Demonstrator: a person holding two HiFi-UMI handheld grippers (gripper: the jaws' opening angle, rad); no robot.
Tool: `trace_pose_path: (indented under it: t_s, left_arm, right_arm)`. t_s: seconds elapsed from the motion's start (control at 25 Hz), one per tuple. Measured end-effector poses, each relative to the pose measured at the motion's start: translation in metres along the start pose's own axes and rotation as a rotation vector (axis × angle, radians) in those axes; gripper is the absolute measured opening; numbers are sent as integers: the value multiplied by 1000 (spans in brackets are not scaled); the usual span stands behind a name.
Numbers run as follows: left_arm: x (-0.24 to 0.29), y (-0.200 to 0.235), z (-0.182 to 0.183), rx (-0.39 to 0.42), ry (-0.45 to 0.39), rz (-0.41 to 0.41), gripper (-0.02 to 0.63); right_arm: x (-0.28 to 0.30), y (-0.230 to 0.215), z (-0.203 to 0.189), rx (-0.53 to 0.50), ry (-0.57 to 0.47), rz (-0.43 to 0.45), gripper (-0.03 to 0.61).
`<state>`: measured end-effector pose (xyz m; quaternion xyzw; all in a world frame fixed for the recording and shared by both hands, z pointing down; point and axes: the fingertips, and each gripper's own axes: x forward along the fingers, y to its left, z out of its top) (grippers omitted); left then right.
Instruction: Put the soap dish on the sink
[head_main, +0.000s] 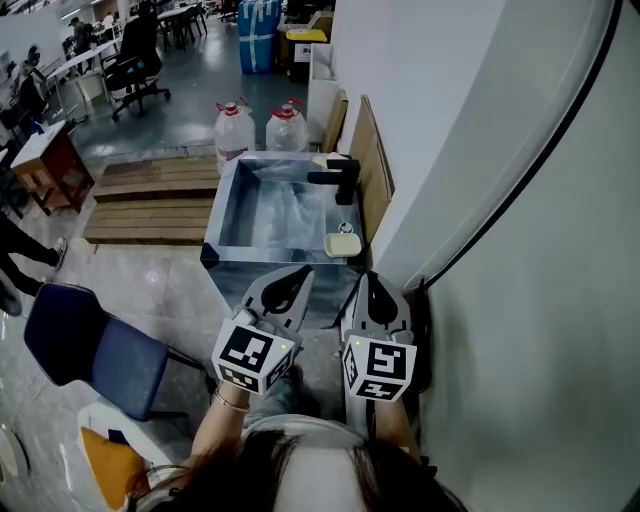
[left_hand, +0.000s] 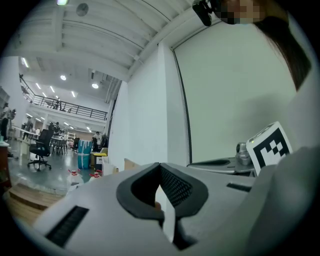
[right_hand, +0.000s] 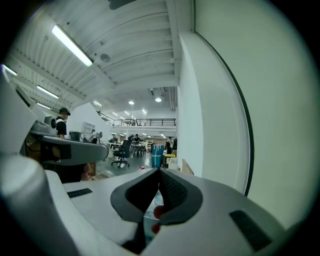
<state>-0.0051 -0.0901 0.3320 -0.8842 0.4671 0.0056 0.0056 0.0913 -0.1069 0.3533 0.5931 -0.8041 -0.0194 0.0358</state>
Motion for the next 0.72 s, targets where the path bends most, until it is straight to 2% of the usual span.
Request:
trace_pose_path:
  t_s: [0.72]
  left_arm:
    - [6, -14, -13, 20, 33, -2, 8]
  right_arm:
    - [-2, -13, -9, -36, -13, -8, 25]
